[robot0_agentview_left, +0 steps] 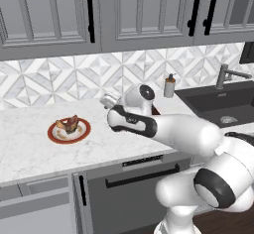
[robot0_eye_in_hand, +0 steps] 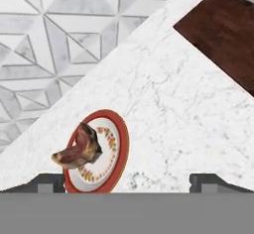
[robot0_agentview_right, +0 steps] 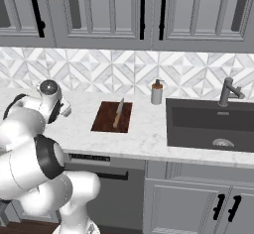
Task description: Pick up the knife from the drawer and place it on the cutting board. Then place the meat from the plate to the cutting board.
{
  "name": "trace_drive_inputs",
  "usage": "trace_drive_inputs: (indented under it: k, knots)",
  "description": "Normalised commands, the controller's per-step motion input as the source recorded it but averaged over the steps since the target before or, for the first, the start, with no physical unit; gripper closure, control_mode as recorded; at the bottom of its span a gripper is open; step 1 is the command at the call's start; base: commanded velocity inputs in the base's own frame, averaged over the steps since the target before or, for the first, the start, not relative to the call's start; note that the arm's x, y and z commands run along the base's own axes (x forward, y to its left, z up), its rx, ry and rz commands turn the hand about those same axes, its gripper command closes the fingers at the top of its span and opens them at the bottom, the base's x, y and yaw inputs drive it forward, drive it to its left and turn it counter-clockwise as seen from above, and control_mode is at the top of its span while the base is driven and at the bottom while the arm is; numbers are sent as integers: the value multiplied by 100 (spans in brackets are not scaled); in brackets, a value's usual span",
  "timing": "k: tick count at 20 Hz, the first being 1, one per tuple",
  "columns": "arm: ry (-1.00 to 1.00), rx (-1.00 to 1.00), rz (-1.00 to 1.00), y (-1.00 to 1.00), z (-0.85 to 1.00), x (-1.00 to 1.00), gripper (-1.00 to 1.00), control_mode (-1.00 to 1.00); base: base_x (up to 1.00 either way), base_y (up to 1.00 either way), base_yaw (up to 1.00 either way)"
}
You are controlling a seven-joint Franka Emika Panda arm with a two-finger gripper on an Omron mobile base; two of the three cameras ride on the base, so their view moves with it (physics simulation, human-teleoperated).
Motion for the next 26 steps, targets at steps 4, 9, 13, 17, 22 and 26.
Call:
trace_drive_inputs:
  k: [4,9,13,17,22,26]
  knots:
    - [14,29,18,-1,34,13,-100,-100,0,0,0]
    - [0,0,0,18,-1,0,-100,-100,0,0,0]
    - [0,0,0,50,-10,2,-100,-100,0,0,0]
    - [3,0,5,38,0,23,-100,-100,0,0,0]
    - [2,0,9,28,-1,9,-100,-100,0,0,0]
    - [2,0,8,14,0,6,-100,-100,0,0,0]
